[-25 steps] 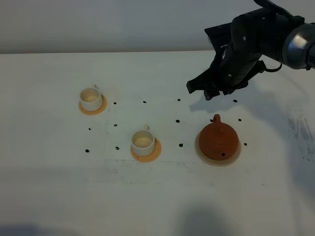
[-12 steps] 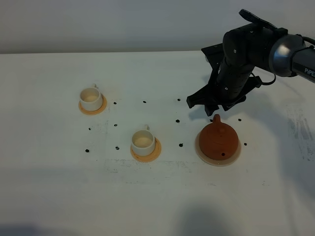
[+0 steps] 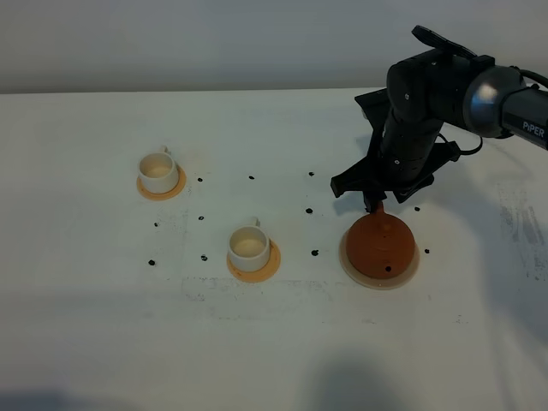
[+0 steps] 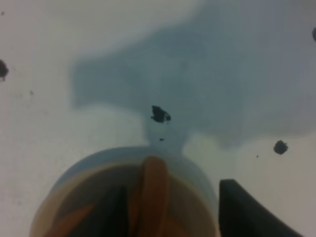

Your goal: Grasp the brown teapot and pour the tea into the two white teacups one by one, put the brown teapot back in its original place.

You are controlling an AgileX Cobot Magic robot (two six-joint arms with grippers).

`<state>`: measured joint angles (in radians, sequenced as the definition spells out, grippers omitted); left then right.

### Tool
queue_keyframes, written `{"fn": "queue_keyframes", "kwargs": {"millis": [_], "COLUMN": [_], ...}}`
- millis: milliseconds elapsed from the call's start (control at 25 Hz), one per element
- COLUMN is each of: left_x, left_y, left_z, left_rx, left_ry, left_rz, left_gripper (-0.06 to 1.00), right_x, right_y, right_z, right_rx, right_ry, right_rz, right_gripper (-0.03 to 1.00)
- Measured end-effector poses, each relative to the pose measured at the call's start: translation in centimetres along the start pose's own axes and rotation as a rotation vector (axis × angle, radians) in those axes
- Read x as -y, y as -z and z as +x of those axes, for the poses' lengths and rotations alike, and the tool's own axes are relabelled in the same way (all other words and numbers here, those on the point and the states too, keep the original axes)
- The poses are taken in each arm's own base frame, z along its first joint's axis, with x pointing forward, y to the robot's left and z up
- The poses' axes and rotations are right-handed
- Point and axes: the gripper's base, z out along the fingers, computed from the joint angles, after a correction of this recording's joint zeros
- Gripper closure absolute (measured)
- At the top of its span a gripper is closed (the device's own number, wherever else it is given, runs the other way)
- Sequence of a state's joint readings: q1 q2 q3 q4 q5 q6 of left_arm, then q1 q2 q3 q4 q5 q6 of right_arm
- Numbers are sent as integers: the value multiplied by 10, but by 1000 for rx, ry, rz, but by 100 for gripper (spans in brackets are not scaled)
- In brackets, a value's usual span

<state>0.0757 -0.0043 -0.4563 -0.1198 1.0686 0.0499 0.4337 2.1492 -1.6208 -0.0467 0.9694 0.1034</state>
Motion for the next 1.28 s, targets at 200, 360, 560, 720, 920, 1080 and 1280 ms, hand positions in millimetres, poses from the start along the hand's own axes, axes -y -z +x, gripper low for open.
{"fn": "queue_keyframes", "kwargs": {"millis": [200,360,560,720,920,1080,1280], "left_x": [0,0,0,0,0,0,0], "left_y": [0,0,0,0,0,0,0], "left_z": [0,0,0,0,0,0,0], "left_rx": [0,0,0,0,0,0,0], "left_ry": [0,0,0,0,0,0,0], "left_rz": [0,0,0,0,0,0,0], "left_gripper": [47,47,47,47,47,47,47], "right_x": [0,2,6,8,15,18,19], "right_y": [0,0,0,0,-1,0,0], "right_z": [0,0,0,-1,1,1,2], "right_rx": [0,2,2,1,-16,-25,-30], "right_ry": [0,-3,-6,-6,-10,5,10], "right_rz": [5,7,16,23,42,67,76], "right_gripper": [49,49,48,48,48,48,48]}}
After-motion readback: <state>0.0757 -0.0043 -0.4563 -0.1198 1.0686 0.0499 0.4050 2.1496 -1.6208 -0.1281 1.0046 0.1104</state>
